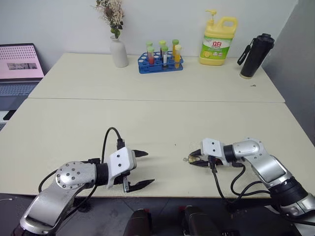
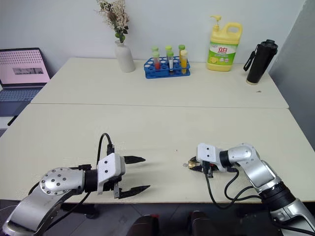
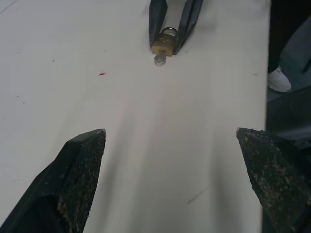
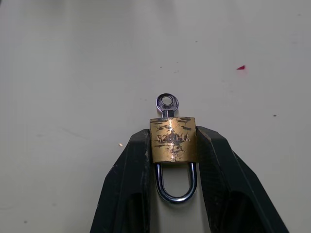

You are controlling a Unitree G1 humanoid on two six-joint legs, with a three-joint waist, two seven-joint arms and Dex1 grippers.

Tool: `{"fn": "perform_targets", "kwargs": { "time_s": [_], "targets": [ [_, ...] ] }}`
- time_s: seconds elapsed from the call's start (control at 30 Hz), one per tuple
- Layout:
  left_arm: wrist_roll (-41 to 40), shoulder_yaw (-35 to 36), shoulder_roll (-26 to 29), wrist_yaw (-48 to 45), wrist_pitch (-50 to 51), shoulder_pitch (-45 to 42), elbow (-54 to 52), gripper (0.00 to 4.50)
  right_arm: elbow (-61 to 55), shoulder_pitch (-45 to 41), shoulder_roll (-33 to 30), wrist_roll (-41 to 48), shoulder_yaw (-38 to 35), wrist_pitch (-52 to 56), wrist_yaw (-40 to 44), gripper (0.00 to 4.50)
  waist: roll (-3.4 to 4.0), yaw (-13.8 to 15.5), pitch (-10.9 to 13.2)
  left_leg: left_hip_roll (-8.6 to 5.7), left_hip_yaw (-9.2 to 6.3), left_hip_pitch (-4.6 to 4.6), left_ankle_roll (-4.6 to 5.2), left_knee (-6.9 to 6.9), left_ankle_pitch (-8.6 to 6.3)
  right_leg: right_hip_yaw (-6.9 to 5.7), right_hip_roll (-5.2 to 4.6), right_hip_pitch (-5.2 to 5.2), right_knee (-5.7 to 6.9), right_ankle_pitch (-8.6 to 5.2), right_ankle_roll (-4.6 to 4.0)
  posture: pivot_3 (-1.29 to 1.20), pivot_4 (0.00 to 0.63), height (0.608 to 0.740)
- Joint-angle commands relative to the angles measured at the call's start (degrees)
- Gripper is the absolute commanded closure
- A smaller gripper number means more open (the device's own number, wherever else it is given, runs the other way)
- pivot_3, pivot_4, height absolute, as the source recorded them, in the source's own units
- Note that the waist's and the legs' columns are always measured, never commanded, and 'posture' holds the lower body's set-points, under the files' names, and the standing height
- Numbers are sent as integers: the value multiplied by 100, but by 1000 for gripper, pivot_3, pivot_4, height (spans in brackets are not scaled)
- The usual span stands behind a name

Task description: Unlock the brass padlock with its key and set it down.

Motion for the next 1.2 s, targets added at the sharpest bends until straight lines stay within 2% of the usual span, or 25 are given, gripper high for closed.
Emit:
{"fn": "perform_targets", "kwargs": {
  "time_s": [0.03,0.23,0.3,0.47,0.73,0.87,1.2],
  "targets": [
    [-193,170,-128,130,140,-192,72,0,-269,-8,-114,-478,-323,-624,-564,3561,0,0,0,0,0,-2,0,0,0,0,0,-2,0,0,0,0,150,740],
    [-363,158,-488,355,422,-827,416,0,-135,-100,-15,-2315,-333,-2111,-2588,3561,0,0,0,-2,1,-7,-1,-1,0,1,1,-7,0,0,0,0,150,740],
    [-493,137,-799,574,692,-1347,674,0,-156,-92,74,-2932,-295,-2518,-3313,3561,0,0,0,-3,1,-7,-1,-1,1,1,4,-7,1,0,1,0,150,740],
    [-630,-120,-1278,550,1056,-2424,1325,0,-355,-89,320,-3588,-389,-3185,-4332,3561,-3,9,-2,-8,0,-13,-3,5,1,3,18,-7,2,2,3,0,150,740],
    [-822,-230,-1382,36,1180,-3358,2125,0,-219,-315,329,-3970,-521,-3769,-4930,3561,-3,-8,-1,-5,0,-16,-3,3,2,4,22,-12,2,2,2,0,150,740],
    [-795,-333,-1608,-179,1110,-3924,2742,0,-57,-404,354,-3952,-509,-3889,-4957,3561,-3,-4,-1,-7,1,-16,-3,4,2,5,22,-10,2,3,2,0,150,740],
    [-754,-432,-1606,-774,850,-4320,3209,0,-22,-418,450,-3875,-486,-3952,-4895,3561,-3,-8,-1,-7,0,-18,-3,5,2,6,22,-12,3,7,-7,0,150,740]
  ]
}}
